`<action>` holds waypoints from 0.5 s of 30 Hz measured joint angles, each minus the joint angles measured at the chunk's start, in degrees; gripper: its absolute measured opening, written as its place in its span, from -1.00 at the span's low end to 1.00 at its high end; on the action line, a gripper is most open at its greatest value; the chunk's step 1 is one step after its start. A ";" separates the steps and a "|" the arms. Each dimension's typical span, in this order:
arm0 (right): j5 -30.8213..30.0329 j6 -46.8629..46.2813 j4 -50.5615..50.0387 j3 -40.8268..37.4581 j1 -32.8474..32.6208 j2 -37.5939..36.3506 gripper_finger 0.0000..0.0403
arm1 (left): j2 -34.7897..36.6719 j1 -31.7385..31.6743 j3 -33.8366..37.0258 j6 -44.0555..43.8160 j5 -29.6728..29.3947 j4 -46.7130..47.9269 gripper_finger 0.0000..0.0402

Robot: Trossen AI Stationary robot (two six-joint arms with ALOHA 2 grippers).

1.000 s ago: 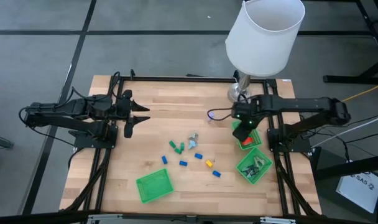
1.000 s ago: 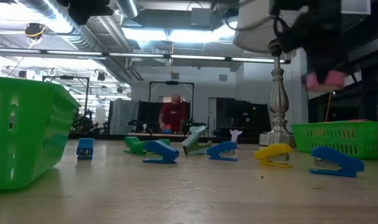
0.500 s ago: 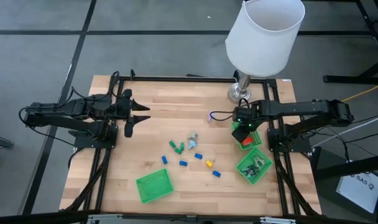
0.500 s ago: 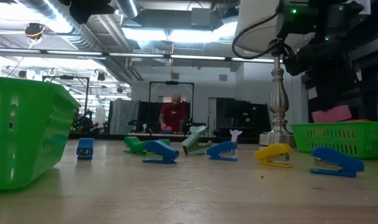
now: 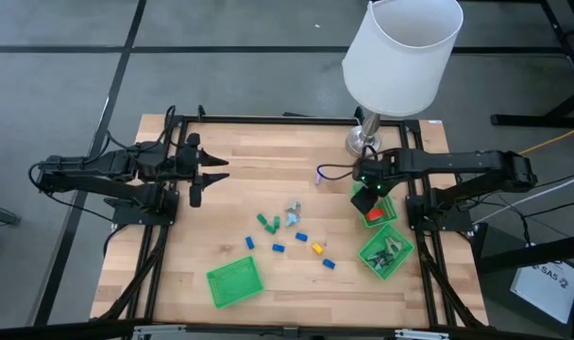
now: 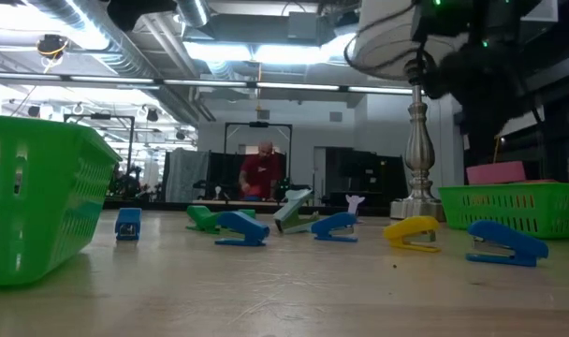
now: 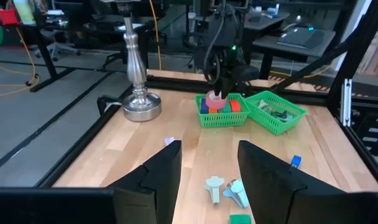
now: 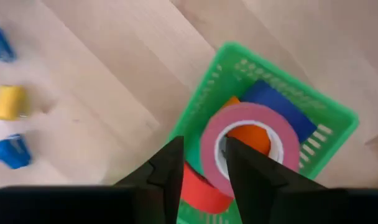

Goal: Pick and place Stapler, Stapler remover, tape
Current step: Move the left green bin to the center of the table

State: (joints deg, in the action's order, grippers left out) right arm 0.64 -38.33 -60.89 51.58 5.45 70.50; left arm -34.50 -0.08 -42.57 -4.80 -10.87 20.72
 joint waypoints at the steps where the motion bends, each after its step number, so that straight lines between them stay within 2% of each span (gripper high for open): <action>1: -0.02 0.40 -0.73 1.44 0.00 0.00 -0.38 | 0.02 0.00 0.00 0.00 0.00 -0.14 -0.23; 9: -3.25 2.98 -0.45 13.39 -0.33 -0.02 -0.38 | -0.60 -0.01 0.00 -0.13 0.00 -0.05 -0.23; 12: -3.79 4.45 1.95 16.23 -1.35 -0.02 -0.38 | -1.32 -0.02 0.00 -0.48 0.00 -0.05 -0.23; 15: -4.09 7.42 8.43 17.10 -2.81 -0.02 -0.38 | -2.71 -0.02 0.01 -0.97 0.28 -0.05 -0.23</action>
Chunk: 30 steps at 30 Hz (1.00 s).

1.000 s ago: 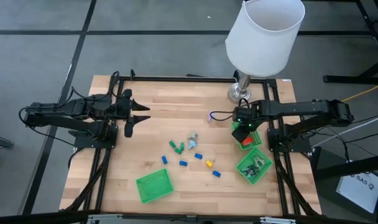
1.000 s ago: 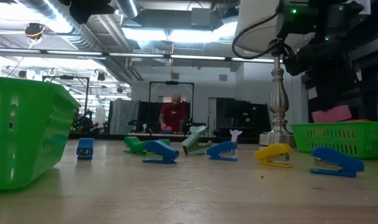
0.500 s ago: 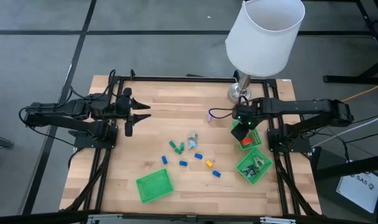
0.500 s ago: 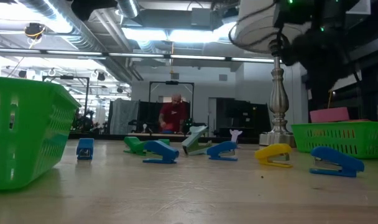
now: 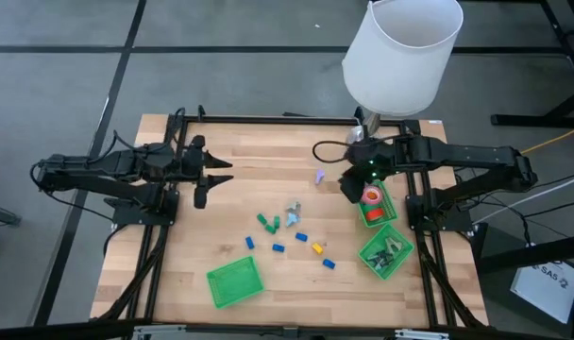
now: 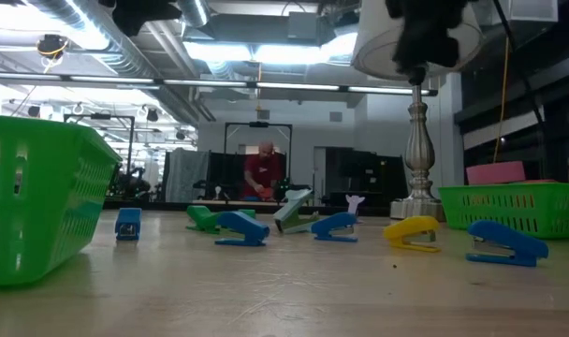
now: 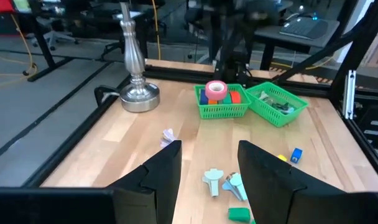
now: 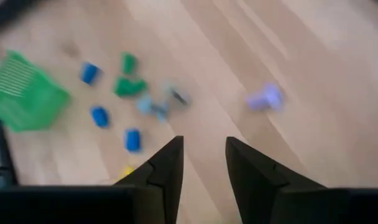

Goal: Pick and place Stapler, Stapler remover, tape
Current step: Move the left green bin to the center of the table

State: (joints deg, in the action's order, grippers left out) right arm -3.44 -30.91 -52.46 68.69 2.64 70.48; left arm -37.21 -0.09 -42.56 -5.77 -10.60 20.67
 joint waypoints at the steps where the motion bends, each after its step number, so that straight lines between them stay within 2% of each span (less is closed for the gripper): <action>1: 0.00 1.25 2.53 0.00 -0.50 0.00 -0.38 | -0.61 0.00 0.01 -0.11 0.36 0.00 -0.23; 6: 0.00 6.70 9.94 -0.12 -2.95 0.44 -0.39 | -4.54 0.00 0.01 -0.53 2.25 0.11 -0.23; 11: 0.81 9.56 16.86 -4.40 -5.29 0.39 -0.39 | -10.16 0.01 0.01 -0.56 4.20 0.05 -0.23; 19: 6.25 7.95 31.05 -13.24 -8.62 0.42 -0.39 | -17.97 0.03 -0.10 -0.56 14.13 0.06 -0.23; 24: 6.44 5.57 33.22 -15.42 -11.14 0.42 -0.39 | -20.82 0.47 -0.14 -1.51 15.04 -0.47 -0.25; 30: 3.25 4.36 32.99 -15.21 -14.23 3.92 -0.39 | -23.96 1.60 -0.18 -1.56 14.39 -4.56 -0.28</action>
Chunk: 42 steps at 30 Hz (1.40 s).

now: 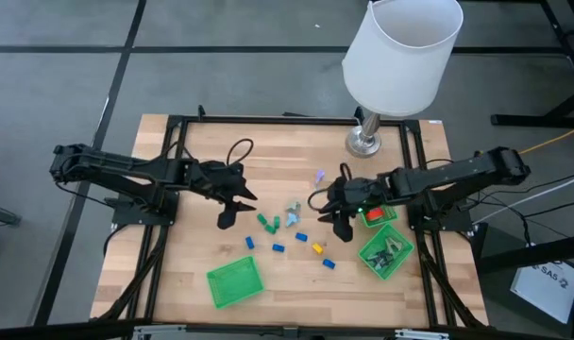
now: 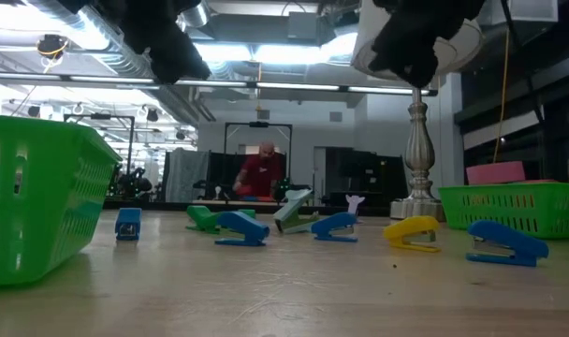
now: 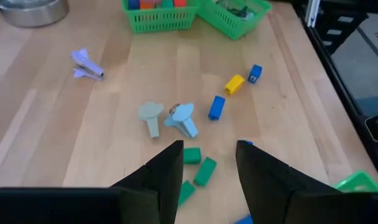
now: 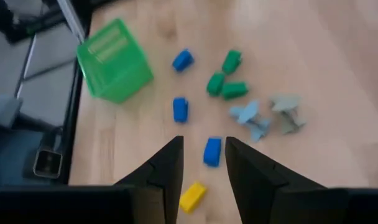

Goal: Pick and place Stapler, Stapler remover, tape
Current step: Move the left green bin to the center of the table

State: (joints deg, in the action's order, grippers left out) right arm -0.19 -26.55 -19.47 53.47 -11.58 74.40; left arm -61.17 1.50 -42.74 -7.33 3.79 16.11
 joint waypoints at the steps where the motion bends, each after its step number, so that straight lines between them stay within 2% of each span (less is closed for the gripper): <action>1: 0.66 -0.02 -0.05 0.00 -0.47 1.03 -0.39 | -0.20 0.16 0.00 0.02 -0.02 -0.35 -0.29; 5: 7.73 -0.68 -0.53 0.00 -1.84 5.49 -0.39 | -0.32 0.97 -0.07 -0.02 -1.93 -1.81 -0.29; 7: 9.26 -1.58 -0.49 0.00 -2.15 7.36 -0.39 | -0.19 1.49 -0.07 -0.31 -4.19 -1.74 -0.29; 12: 9.23 -1.97 -1.03 0.05 -2.03 10.85 -0.39 | -0.12 1.90 -0.07 -0.48 -8.65 -1.81 -0.29; 19: 8.94 -3.07 -1.38 0.10 -3.02 17.62 -0.39 | -0.12 1.90 -0.07 -2.78 -8.85 -1.76 -0.29; 24: 8.94 -3.17 -2.42 3.26 -4.36 20.86 -0.39 | -0.12 3.24 -0.07 -4.71 -8.61 -1.77 -0.29; 28: 7.62 -3.10 -6.53 5.99 -5.25 21.65 -0.39 | -0.12 6.99 -0.07 -7.67 -6.73 -1.76 -0.29; 34: 5.29 -3.68 -10.40 9.18 -6.71 21.65 -0.39 | -0.20 16.55 -0.07 -12.06 -5.39 -1.76 -0.35; 42: 1.16 -6.59 -10.24 10.10 -8.98 21.65 -0.39 | -6.83 29.03 -0.07 -18.05 -5.56 -3.27 -0.68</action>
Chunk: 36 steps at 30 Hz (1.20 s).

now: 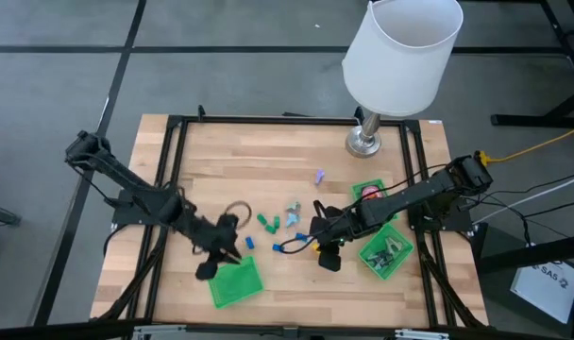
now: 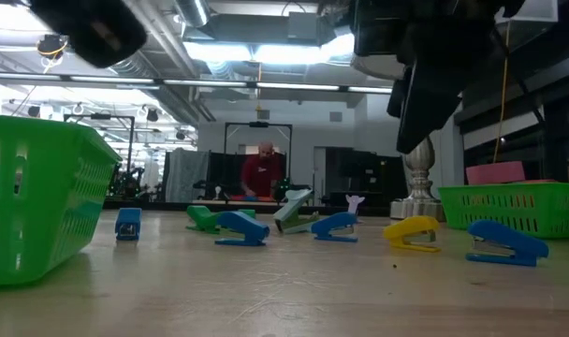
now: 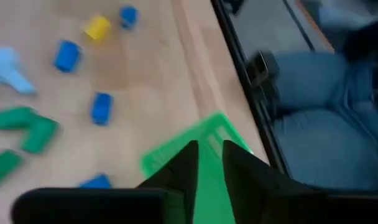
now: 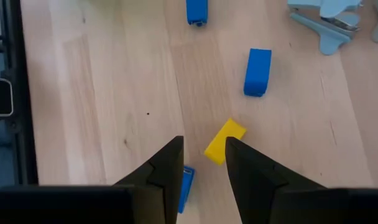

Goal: Pick and place Stapler, Stapler remover, tape
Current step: Move the left green bin to the center of the table

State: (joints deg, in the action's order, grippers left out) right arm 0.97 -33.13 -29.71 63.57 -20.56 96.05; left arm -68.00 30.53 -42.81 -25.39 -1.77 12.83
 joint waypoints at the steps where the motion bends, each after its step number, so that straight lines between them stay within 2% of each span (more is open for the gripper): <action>1: -0.62 -0.80 0.04 0.00 -0.31 0.00 -0.39 | -1.43 1.09 0.00 -0.31 -0.03 -0.82 -0.73; 5: -3.56 -4.26 0.07 0.00 -1.41 0.00 -0.39 | -7.19 4.34 0.00 -0.48 -0.05 -3.83 -0.95; 10: -5.85 -8.22 0.26 0.00 -2.87 0.00 -0.39 | -13.30 5.72 0.00 0.00 -0.08 -8.56 -0.99; 18: -6.57 -13.01 0.77 0.00 -4.77 0.00 -0.39 | -24.11 4.34 -5.73 1.08 1.41 1.81 -0.99; 23: -6.60 -13.11 0.92 0.00 -5.28 0.00 -0.39 | -29.59 1.84 -11.13 5.84 1.37 7.26 -0.99; 28: -7.40 -12.47 0.59 0.00 -5.33 0.00 -0.39 | -31.61 -2.19 -13.47 12.15 1.18 9.16 -0.99; 33: -7.45 -10.10 0.55 0.00 -5.29 0.00 -0.39 | -31.59 -7.46 -14.33 15.15 -6.18 11.28 -0.99; 36: -7.43 -10.10 0.52 0.00 -5.26 0.00 -0.39 | -31.59 -10.60 -14.36 17.42 -8.35 10.48 -0.99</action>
State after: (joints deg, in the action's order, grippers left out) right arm -6.46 -43.23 -29.19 63.57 -25.82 96.05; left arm -99.59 19.93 -57.17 -7.96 -10.12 23.32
